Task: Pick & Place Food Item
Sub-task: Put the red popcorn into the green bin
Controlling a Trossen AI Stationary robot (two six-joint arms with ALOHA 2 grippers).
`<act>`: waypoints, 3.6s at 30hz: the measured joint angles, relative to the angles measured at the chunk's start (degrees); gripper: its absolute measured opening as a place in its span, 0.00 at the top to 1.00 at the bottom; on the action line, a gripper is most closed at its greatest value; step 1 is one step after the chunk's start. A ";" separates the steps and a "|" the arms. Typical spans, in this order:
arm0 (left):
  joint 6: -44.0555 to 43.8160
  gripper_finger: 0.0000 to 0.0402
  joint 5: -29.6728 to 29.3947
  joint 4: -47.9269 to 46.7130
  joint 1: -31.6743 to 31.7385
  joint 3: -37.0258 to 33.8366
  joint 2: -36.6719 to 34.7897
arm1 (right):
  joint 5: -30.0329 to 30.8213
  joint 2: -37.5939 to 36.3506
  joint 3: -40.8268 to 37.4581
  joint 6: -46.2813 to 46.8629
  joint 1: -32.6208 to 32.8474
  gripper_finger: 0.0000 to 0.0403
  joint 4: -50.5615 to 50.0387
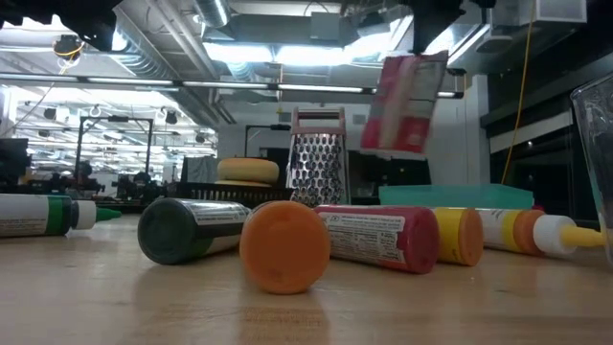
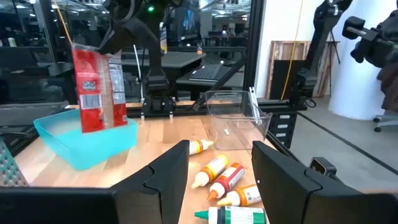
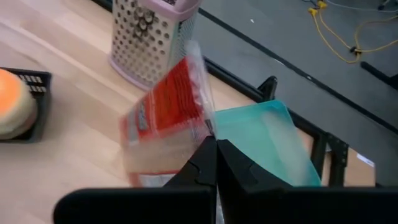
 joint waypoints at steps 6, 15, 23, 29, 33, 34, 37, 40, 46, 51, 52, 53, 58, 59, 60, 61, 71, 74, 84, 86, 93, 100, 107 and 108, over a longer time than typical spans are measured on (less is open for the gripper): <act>-0.01 0.57 0.31 0.01 -0.01 0.01 0.00 | 1.37 0.02 0.00 -3.05 -3.90 1.00 -0.04; -1.04 0.57 1.65 -0.08 -0.02 0.01 0.00 | 1.40 0.02 -3.34 -6.66 -11.07 1.00 -0.02; -1.89 0.57 2.86 -0.61 -0.02 0.01 0.00 | -0.25 -1.78 -13.41 -6.25 -16.84 1.00 0.02; -1.90 0.57 2.89 -1.31 -0.02 0.02 0.00 | -0.42 -6.66 -20.17 -6.15 -21.27 1.00 -0.07; -1.90 0.57 2.87 -1.38 -0.02 0.02 0.00 | -0.20 -10.15 -23.76 -6.81 -23.43 1.00 0.00; -1.90 0.57 2.87 -1.38 -0.02 0.02 0.00 | -0.20 -11.10 -24.62 -6.81 -24.00 1.00 -0.04; -1.90 0.57 2.87 -1.38 -0.02 0.02 0.00 | -0.39 -13.21 -27.14 -7.45 -25.39 1.00 0.97; -1.90 0.57 2.87 -1.38 0.00 0.02 0.00 | -0.23 -14.74 -29.17 -8.43 -26.16 1.00 2.69; -2.34 0.57 2.87 -1.38 -0.02 0.02 0.00 | 0.03 -15.50 -30.67 -12.24 -28.07 1.00 6.60; -2.34 0.57 2.85 -1.38 0.00 0.02 0.00 | 1.16 -15.50 -30.93 -14.70 -29.57 1.00 9.34; -2.34 0.57 2.85 -1.38 0.00 0.02 0.00 | 1.38 -15.50 -30.93 -15.23 -29.85 1.00 10.02; -2.34 0.57 2.85 -1.38 -0.02 0.02 0.00 | 1.41 -15.50 -30.93 -15.95 -30.22 1.00 10.83; -2.34 0.57 2.85 -1.39 0.00 0.02 0.00 | 1.51 -15.45 -30.93 -18.92 -32.05 1.00 15.02; -2.34 0.57 2.85 -1.39 -0.01 0.00 0.00 | 1.49 -15.45 -30.93 -19.38 -32.43 1.00 15.65; -2.34 0.57 2.85 -1.40 -0.01 0.02 0.00 | 1.49 -15.45 -30.93 -19.70 -32.76 1.00 16.09; -2.39 0.57 2.87 -1.40 -0.02 0.02 0.00 | 1.49 -15.45 -30.93 -19.90 -33.07 1.00 16.22; -2.99 0.58 3.24 -1.46 0.00 0.02 0.00 | 1.41 -14.62 -31.00 -22.86 -36.14 1.00 17.40; -2.99 0.58 3.28 -1.49 0.00 0.02 0.00 | 1.61 -13.91 -32.68 -24.78 -36.95 1.00 20.99; -2.99 0.57 3.31 -2.48 -0.02 0.00 0.00 | 0.06 -13.55 -41.90 -27.53 -40.03 1.00 32.14; -2.98 0.58 3.28 -2.72 -0.02 0.02 0.00 | -1.47 -13.51 -42.63 -27.68 -40.05 1.00 32.20; -3.06 0.57 2.92 -2.71 0.00 0.02 0.00 | -6.47 -13.36 -42.86 -29.70 -39.62 1.00 35.50; -3.79 0.57 2.91 -2.88 0.00 0.02 0.02 | -8.91 -13.36 -42.84 -30.19 -39.50 1.00 36.04; -3.87 0.57 2.90 -3.34 -0.01 0.02 0.02 | -13.98 -13.37 -42.84 -31.01 -39.46 1.00 36.57; -3.87 0.57 2.89 -3.34 0.00 0.02 0.00 | -14.89 -13.38 -42.84 -31.08 -39.46 1.00 36.60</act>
